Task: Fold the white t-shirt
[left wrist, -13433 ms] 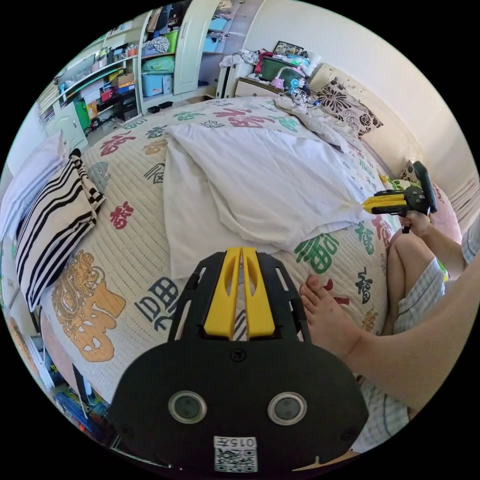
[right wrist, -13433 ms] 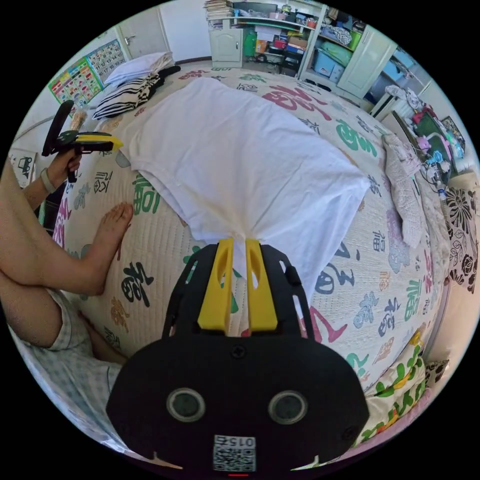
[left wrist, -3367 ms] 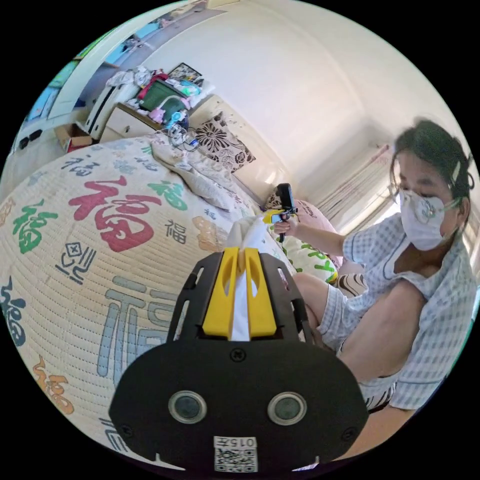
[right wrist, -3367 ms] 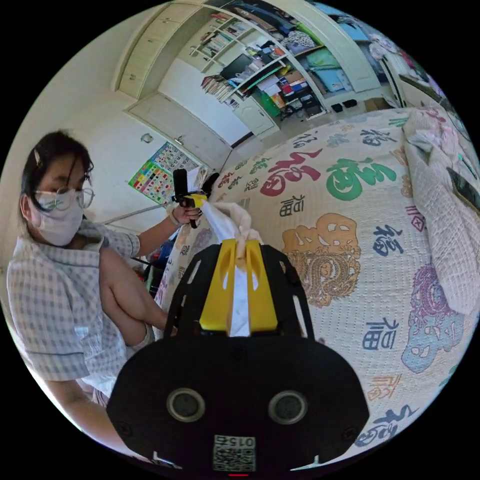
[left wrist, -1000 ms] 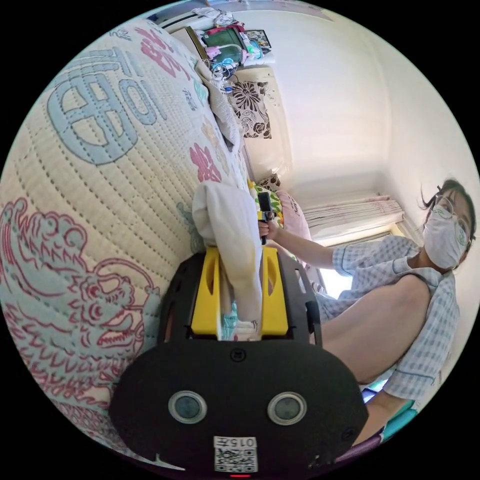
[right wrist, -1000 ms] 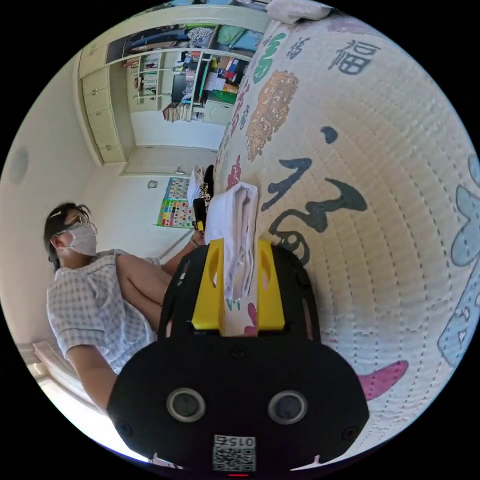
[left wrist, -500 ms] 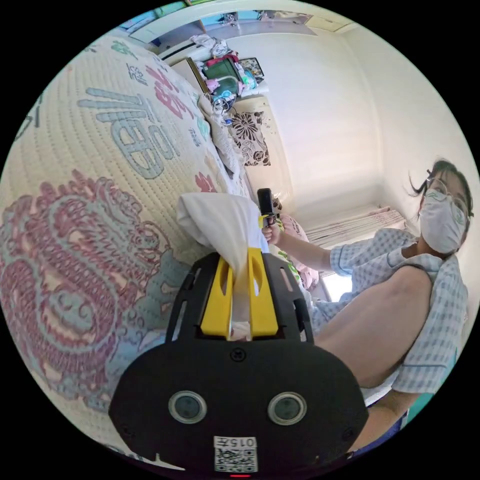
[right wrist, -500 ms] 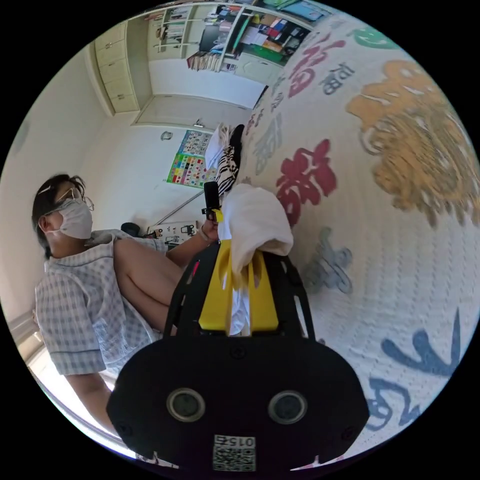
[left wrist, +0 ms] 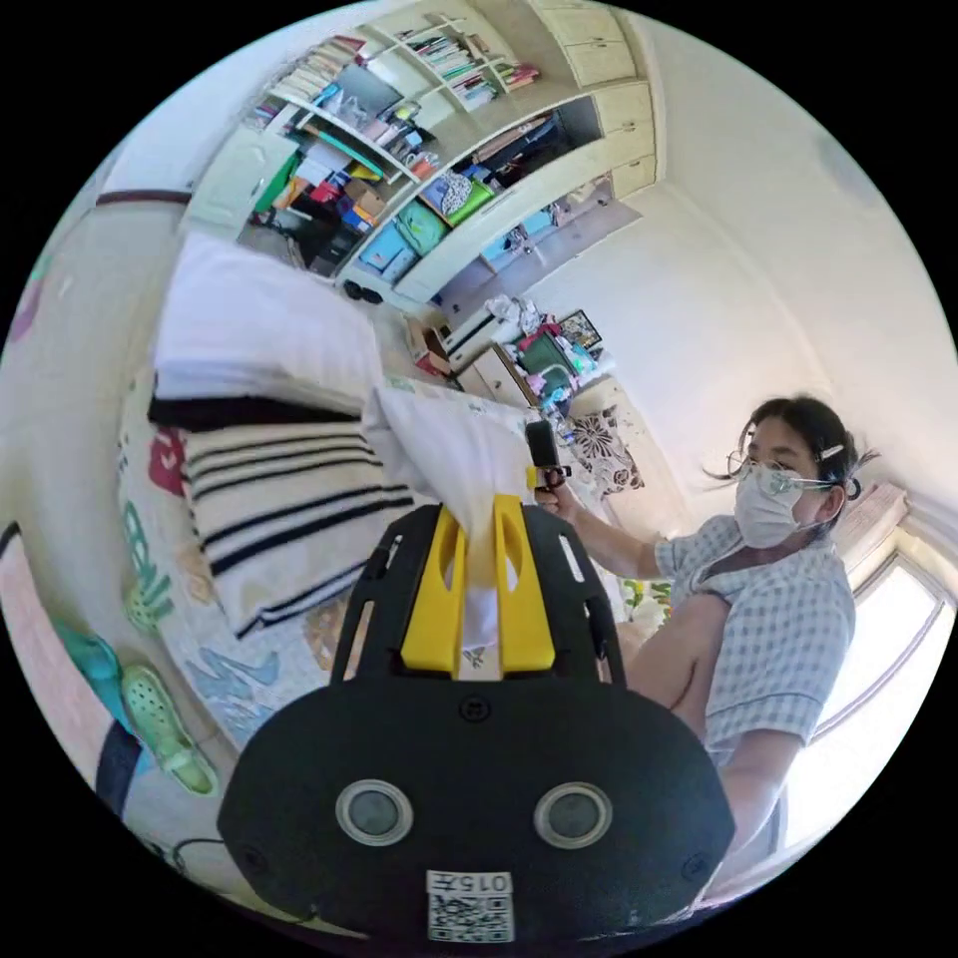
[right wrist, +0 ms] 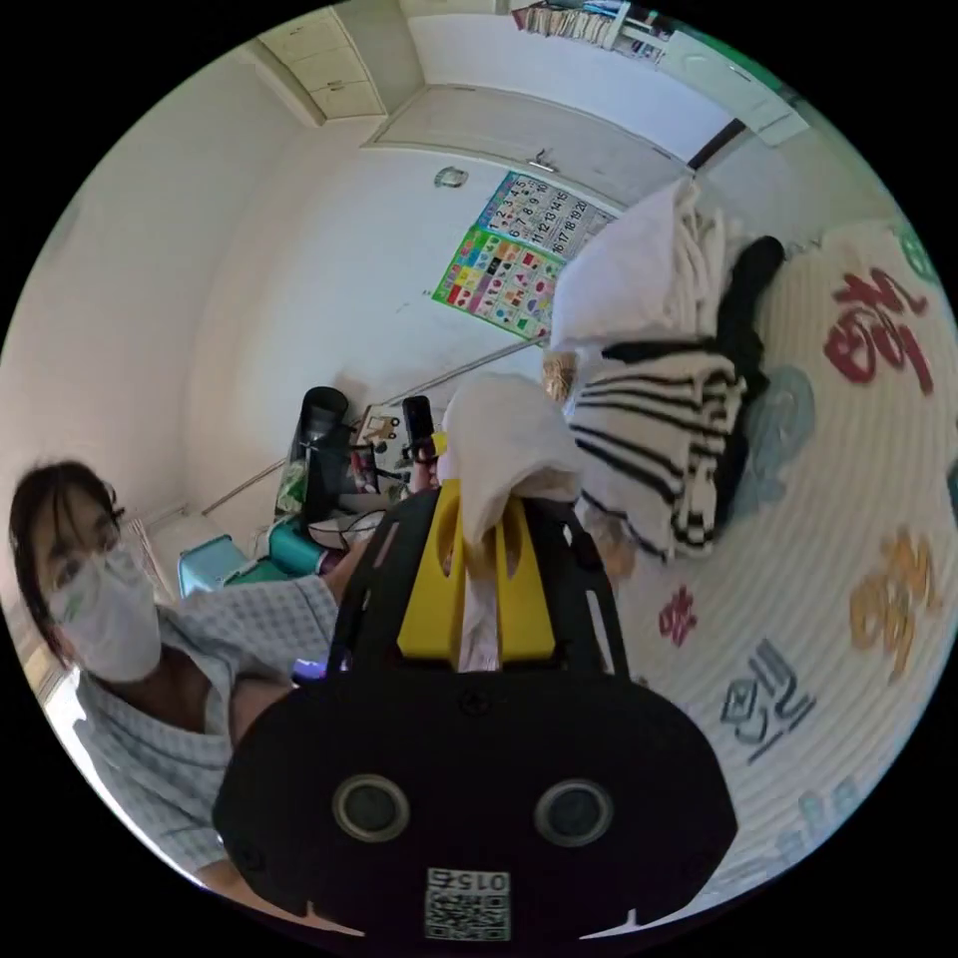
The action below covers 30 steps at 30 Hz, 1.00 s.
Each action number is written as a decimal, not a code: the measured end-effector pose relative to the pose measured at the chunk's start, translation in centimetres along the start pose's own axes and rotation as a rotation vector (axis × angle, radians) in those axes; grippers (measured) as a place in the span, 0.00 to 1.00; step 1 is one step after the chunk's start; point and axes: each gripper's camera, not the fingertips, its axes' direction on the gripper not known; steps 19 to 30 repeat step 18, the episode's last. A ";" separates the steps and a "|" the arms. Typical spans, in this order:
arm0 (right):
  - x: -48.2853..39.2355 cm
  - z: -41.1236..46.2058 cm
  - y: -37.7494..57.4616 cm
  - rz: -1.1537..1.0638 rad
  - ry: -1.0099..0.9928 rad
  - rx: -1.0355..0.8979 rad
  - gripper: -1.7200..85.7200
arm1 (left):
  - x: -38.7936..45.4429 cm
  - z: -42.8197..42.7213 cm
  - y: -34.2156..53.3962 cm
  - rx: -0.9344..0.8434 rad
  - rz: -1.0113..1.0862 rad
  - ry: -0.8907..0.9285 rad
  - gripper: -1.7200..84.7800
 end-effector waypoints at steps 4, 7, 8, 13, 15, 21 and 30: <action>-1.5 2.1 -9.3 -0.093 0.138 -0.013 0.08 | 0.0 -4.4 -6.4 0.041 0.040 -0.136 0.07; 0.4 3.7 -14.4 0.009 0.275 0.014 0.08 | -2.9 -5.3 -9.6 0.059 -0.098 -0.300 0.08; 1.6 4.1 -15.2 0.062 0.382 0.020 0.08 | -4.1 -5.0 -9.9 0.070 -0.173 -0.387 0.08; 4.1 2.1 -12.4 0.122 0.590 0.091 0.10 | -2.7 -5.1 -6.0 0.251 -0.192 -0.664 0.08; 4.9 1.7 -9.3 0.129 0.546 0.025 0.11 | -0.6 -4.9 -1.8 0.294 -0.146 -0.612 0.11; 5.0 3.8 -5.5 0.086 0.505 -0.079 0.11 | 1.8 -2.3 3.8 0.220 -0.143 -0.594 0.14; 5.0 3.8 -5.5 0.086 0.505 -0.079 0.11 | 1.8 -2.3 3.8 0.220 -0.143 -0.594 0.14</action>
